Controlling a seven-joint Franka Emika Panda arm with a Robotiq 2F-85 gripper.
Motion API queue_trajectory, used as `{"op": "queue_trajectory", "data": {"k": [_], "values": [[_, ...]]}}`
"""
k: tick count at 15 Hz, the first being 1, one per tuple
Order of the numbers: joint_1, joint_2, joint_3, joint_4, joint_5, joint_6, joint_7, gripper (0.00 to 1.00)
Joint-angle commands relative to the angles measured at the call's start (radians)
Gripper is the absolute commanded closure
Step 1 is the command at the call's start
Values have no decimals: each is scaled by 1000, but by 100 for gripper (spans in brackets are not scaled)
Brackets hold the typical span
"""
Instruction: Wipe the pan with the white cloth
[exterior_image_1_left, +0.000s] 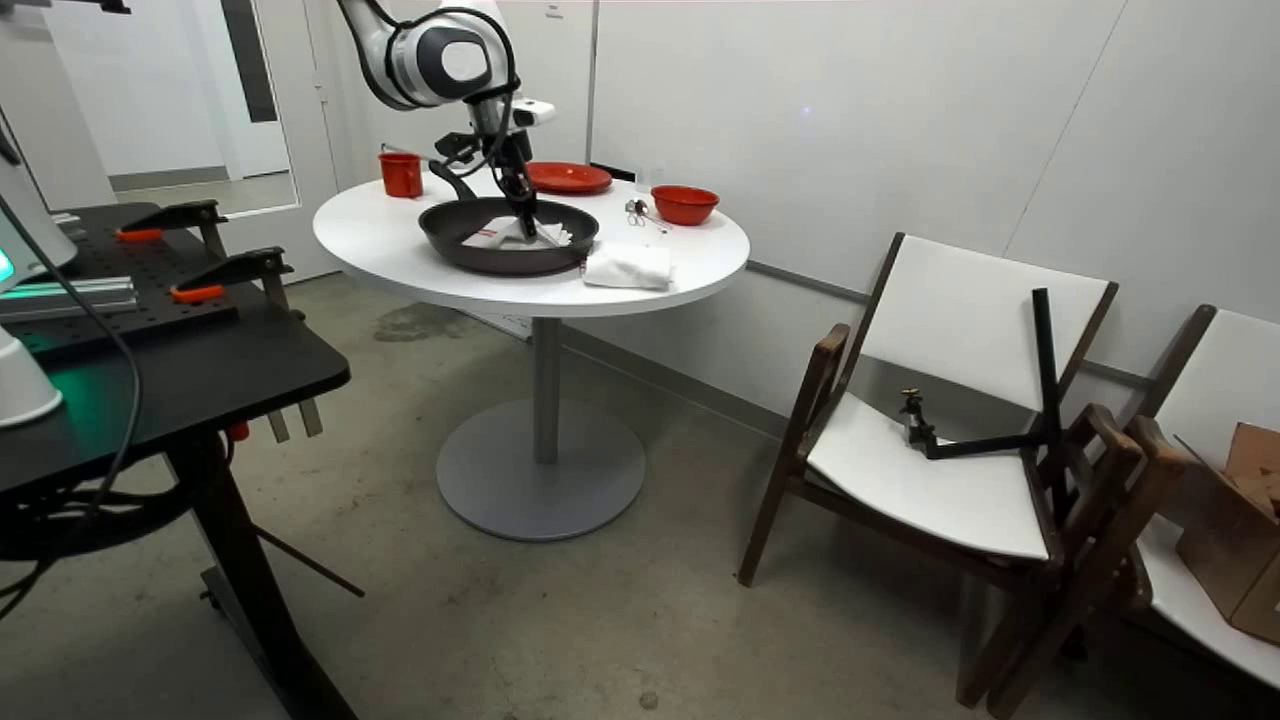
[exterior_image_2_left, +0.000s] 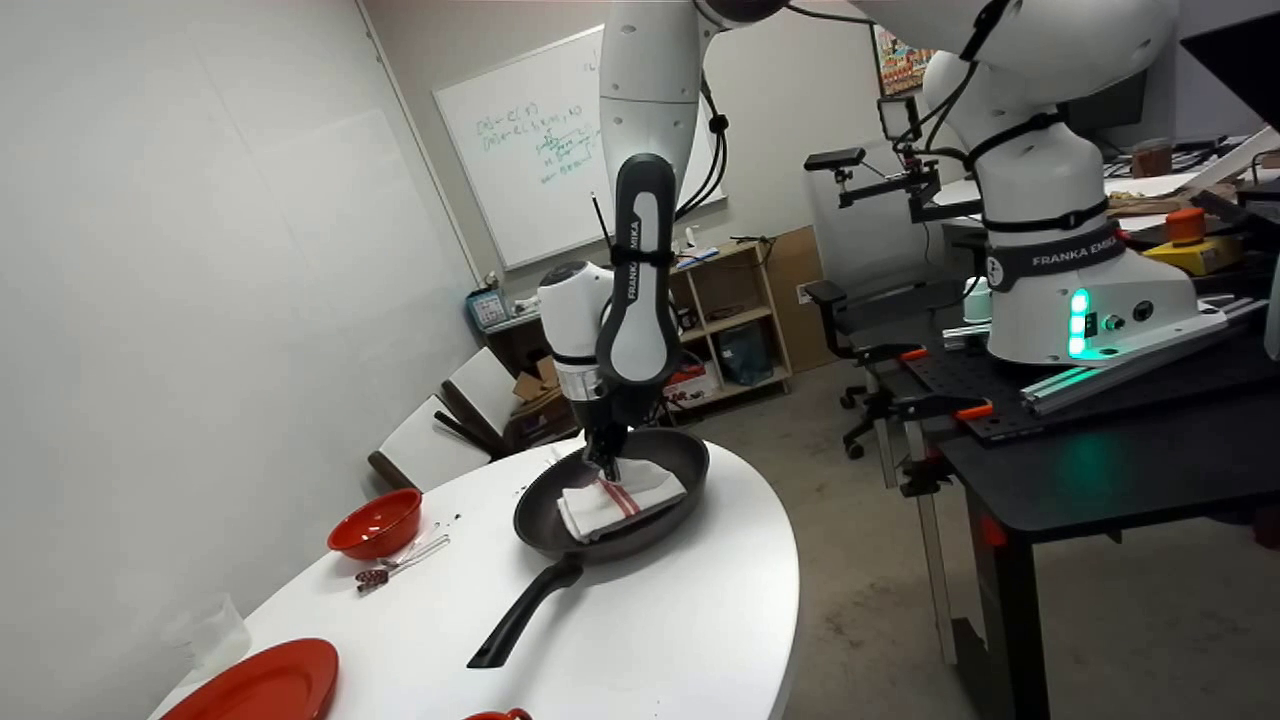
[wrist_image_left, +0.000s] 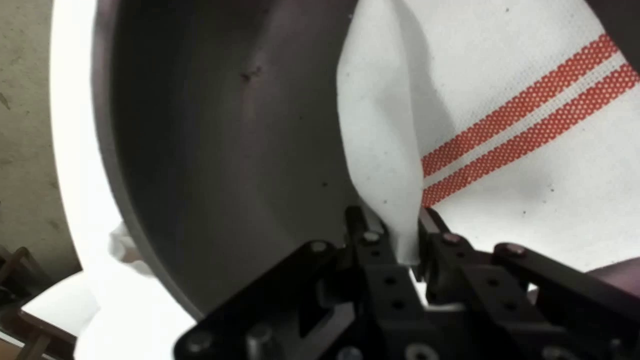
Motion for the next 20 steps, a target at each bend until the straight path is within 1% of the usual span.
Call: {"op": "queue_trajectory", "data": {"k": [1, 4, 7, 8, 9, 10, 11, 13, 16, 20], "values": [[61, -15, 3, -19, -19, 5, -15, 96], [82, -13, 12, -15, -29, -4, -35, 96], [72, -9, 16, -5, -27, -22, -51, 96], [63, -7, 18, 5, -26, -44, -59, 96], [40, -9, 36, 15, -24, -69, -79, 95], [42, 1, 27, 30, -27, -93, -75, 95], [31, 5, 33, 44, -32, -125, -85, 96], [-4, 15, 65, 83, -32, -198, -110, 95], [-31, 44, 94, 154, -41, -295, -112, 95], [-56, 88, 126, 240, -56, -382, -106, 95]]}}
